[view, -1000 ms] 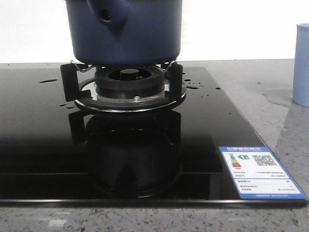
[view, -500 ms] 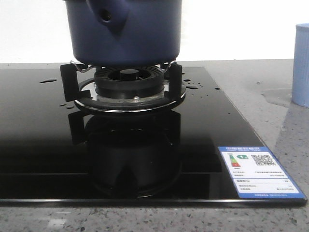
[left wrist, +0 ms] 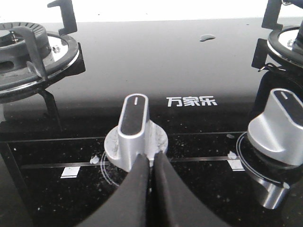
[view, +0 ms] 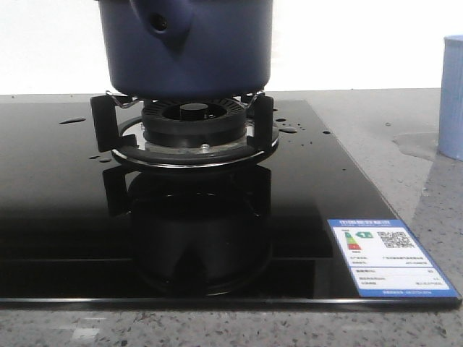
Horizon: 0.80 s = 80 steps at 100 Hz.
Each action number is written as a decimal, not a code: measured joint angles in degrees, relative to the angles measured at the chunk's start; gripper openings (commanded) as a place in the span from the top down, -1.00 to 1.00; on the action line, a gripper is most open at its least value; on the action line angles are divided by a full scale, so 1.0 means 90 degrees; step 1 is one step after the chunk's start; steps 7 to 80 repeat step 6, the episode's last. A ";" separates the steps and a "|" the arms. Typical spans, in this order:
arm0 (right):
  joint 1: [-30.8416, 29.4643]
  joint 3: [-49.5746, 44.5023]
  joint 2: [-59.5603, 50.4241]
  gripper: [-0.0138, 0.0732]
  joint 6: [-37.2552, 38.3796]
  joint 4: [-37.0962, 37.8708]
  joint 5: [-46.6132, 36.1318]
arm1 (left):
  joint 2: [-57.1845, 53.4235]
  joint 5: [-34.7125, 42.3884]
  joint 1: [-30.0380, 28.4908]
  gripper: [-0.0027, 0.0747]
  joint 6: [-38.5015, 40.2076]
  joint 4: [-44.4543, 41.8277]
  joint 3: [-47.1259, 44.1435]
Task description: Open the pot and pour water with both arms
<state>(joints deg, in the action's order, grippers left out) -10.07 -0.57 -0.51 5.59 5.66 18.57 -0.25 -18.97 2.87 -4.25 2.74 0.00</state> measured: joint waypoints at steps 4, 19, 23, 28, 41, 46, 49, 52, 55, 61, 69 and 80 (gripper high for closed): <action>0.0000 0.0000 0.0000 0.85 0.0000 0.0000 0.0000 | 0.0000 0.0000 0.0000 0.98 0.0000 0.0000 0.0000; 0.0000 0.0000 0.0000 0.85 0.0000 0.0000 0.0000 | 0.0000 0.0000 0.0000 0.98 0.0000 0.0000 0.0000; 0.0000 0.0000 0.0000 0.85 0.0000 0.0000 0.0000 | 0.0000 0.0000 0.0000 0.98 0.0000 0.0000 0.0000; 0.0000 0.0000 0.0000 0.85 0.0000 0.0000 0.0000 | 0.0000 0.0000 0.0000 0.98 0.0000 0.0000 0.0000; 0.0000 0.0000 0.0000 0.85 0.0000 0.0000 0.0000 | 0.0000 0.0000 0.0000 0.98 0.0000 0.0000 0.0000; 0.0000 0.0000 0.0000 0.85 0.0000 0.0000 0.0000 | 0.0000 0.0000 0.0000 0.98 0.0000 0.0000 0.0000; 0.0000 0.0000 0.0000 0.85 0.0000 0.0000 0.0000 | 0.0000 0.0000 0.0000 0.98 0.0000 0.0000 0.0000; 0.0000 0.0000 0.0000 0.85 0.0000 0.0000 0.0000 | 0.0000 0.0000 0.0000 0.98 0.0000 0.0000 0.0000; 0.0000 0.0000 0.0000 0.85 0.0000 0.0000 0.0000 | 0.0000 0.0000 0.0000 0.98 0.0000 0.0000 0.0000; 0.0000 0.0000 0.0000 0.85 0.0000 0.0000 0.0000 | 0.0000 0.0000 0.0000 0.98 0.0000 0.0000 0.0000; 0.0000 0.0000 0.0000 0.85 0.0000 0.0000 0.0000 | 0.0000 0.0000 0.0000 0.98 0.0000 0.0000 0.0000; 0.0000 0.0000 0.0000 0.85 0.0000 0.0000 0.0000 | 0.0000 0.0000 0.0000 0.98 0.0000 0.0000 0.0000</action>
